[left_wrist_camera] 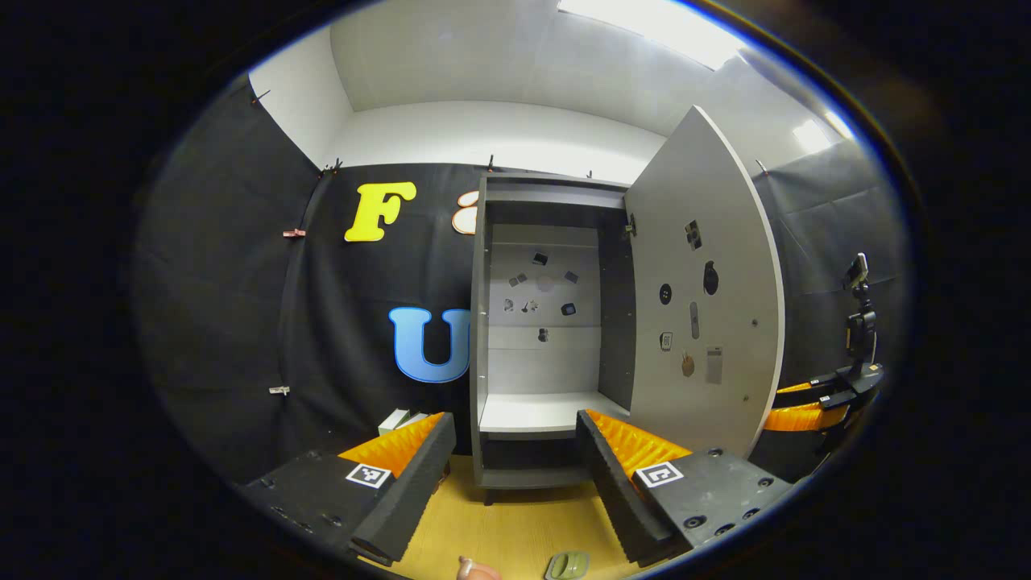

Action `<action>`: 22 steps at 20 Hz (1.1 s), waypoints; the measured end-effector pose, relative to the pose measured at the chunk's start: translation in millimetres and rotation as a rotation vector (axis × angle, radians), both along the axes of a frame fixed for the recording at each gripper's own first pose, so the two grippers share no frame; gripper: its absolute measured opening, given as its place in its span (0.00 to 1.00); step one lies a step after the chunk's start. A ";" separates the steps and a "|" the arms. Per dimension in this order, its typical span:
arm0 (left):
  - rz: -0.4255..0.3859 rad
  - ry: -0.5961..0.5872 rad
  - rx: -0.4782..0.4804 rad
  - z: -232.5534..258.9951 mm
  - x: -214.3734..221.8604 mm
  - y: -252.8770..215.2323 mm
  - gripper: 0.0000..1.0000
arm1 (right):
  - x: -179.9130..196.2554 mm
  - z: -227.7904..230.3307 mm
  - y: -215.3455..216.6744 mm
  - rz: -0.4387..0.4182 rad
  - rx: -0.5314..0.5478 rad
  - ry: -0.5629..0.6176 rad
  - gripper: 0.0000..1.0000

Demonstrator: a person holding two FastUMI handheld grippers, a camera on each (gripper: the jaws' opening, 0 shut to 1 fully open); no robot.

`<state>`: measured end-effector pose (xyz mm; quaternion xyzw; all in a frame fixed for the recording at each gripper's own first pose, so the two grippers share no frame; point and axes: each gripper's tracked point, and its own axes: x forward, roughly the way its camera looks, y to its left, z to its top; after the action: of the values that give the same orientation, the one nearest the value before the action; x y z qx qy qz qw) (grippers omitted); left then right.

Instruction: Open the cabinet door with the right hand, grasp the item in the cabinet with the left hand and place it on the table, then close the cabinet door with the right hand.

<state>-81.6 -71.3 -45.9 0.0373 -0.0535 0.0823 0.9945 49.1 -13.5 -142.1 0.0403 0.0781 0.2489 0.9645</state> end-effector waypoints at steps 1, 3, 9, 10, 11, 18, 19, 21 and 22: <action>-0.007 0.008 0.007 -1.2 3.7 9.0 0.93 | 1.1 0.3 10.8 -0.003 0.000 -0.001 0.98; -0.038 0.019 0.028 -1.7 12.3 27.6 0.95 | 7.0 -2.6 39.8 -0.015 -0.001 0.000 0.98; -0.079 0.026 0.120 11.9 21.6 113.3 0.94 | 58.5 -16.7 148.1 -0.057 -0.010 -0.044 0.98; -0.095 0.024 0.116 12.5 22.3 123.4 0.94 | 66.7 -15.2 162.6 -0.077 -0.015 -0.059 0.98; -0.107 0.030 0.108 11.1 23.5 132.0 0.93 | 69.0 -12.4 169.8 -0.100 -0.031 -0.070 0.98; -0.180 0.056 -0.009 -9.8 52.8 125.0 0.93 | 39.6 0.5 138.4 -0.254 -0.126 -0.111 0.97; -0.196 0.046 -0.037 -10.5 54.8 114.9 0.95 | 37.1 1.9 126.4 -0.285 -0.126 -0.109 0.97; -0.207 0.022 -0.048 -7.9 57.9 99.0 0.95 | 45.9 9.1 106.0 -0.345 -0.110 -0.092 0.97; -0.195 0.027 -0.047 -9.2 60.4 94.0 0.95 | 48.1 15.2 102.1 -0.352 -0.106 -0.102 0.97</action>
<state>-21.2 22.6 -55.1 0.0097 -0.0415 -0.0144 0.9990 97.2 88.6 -126.9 -0.0105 0.0337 0.0737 0.9967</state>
